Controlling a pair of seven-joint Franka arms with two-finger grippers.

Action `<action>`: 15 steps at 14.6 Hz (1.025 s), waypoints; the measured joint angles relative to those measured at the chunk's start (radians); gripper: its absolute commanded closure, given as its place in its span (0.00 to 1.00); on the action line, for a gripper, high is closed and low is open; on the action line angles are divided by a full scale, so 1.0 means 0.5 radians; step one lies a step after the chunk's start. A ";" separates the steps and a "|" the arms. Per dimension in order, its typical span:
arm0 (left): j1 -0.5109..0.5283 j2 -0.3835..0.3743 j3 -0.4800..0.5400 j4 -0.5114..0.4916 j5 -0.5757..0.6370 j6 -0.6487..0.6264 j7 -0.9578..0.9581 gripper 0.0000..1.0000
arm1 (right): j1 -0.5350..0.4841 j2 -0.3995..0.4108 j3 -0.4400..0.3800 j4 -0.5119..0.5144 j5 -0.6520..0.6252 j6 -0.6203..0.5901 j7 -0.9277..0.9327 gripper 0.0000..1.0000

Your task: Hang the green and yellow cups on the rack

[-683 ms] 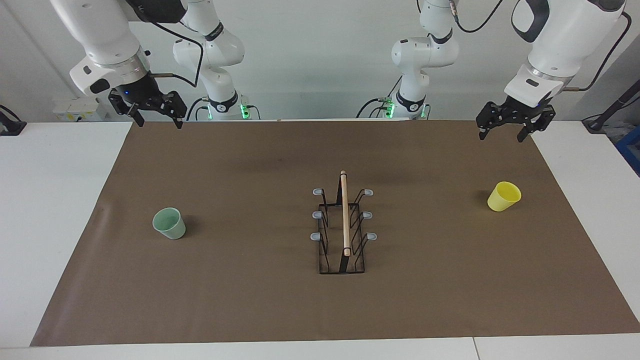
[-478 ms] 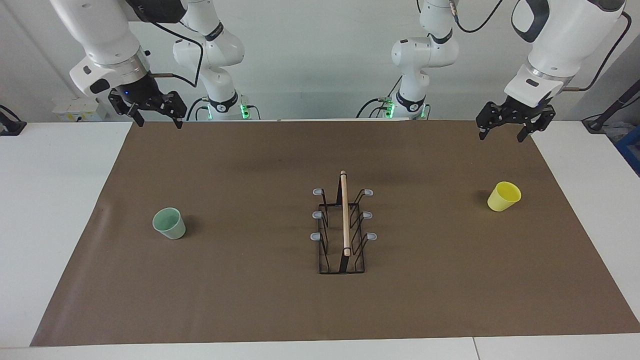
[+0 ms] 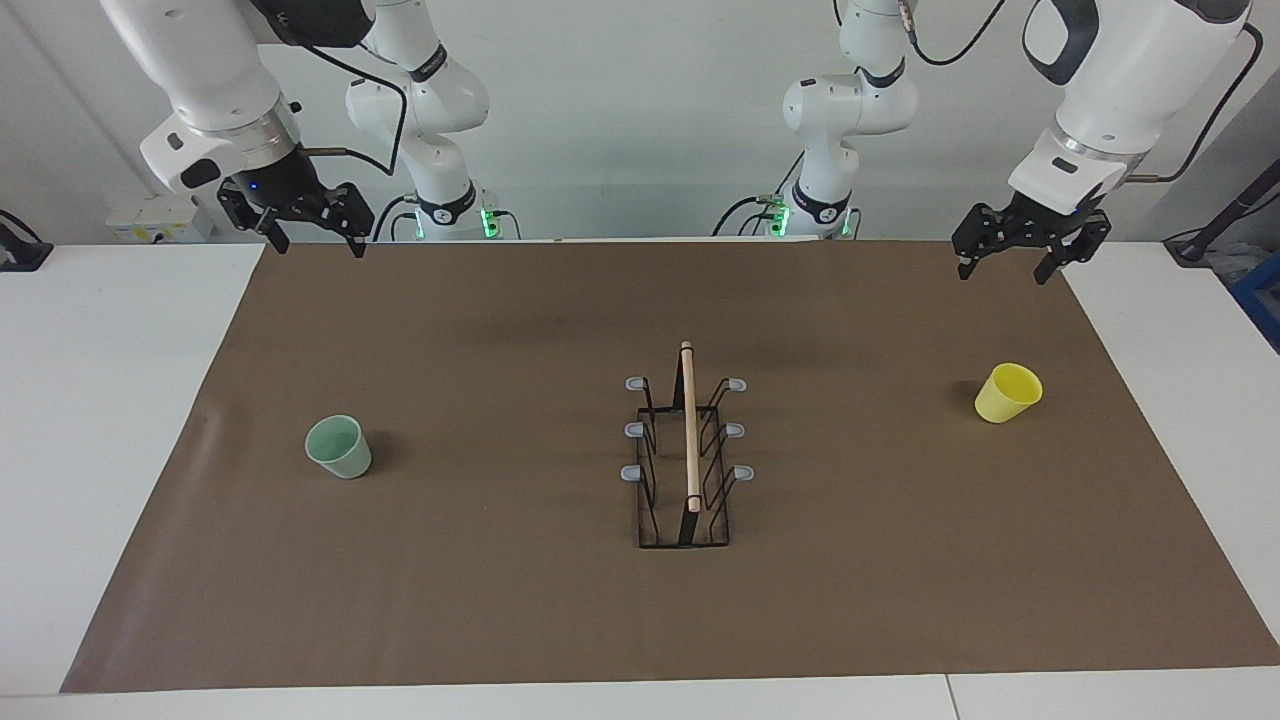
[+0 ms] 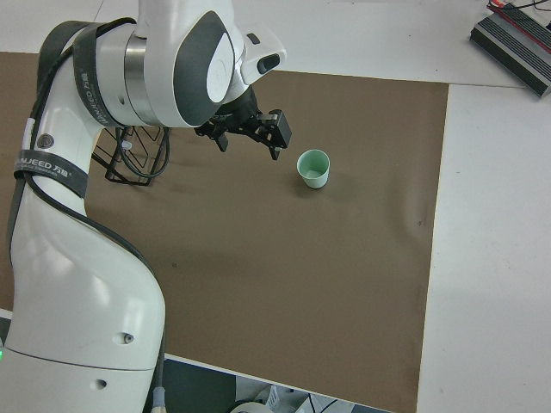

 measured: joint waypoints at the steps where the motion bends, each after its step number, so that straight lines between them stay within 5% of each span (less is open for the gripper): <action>1: 0.000 0.000 0.000 0.000 0.000 0.000 0.000 0.00 | -0.001 -0.001 0.000 0.000 0.000 0.000 0.000 0.00; 11: 0.000 0.000 0.000 0.000 0.000 0.000 0.000 0.00 | -0.004 -0.011 -0.008 -0.047 0.053 0.086 0.093 0.00; 15: 0.000 0.000 0.000 0.000 0.000 -0.001 0.000 0.00 | 0.000 0.174 -0.005 -0.046 -0.024 0.134 0.079 0.00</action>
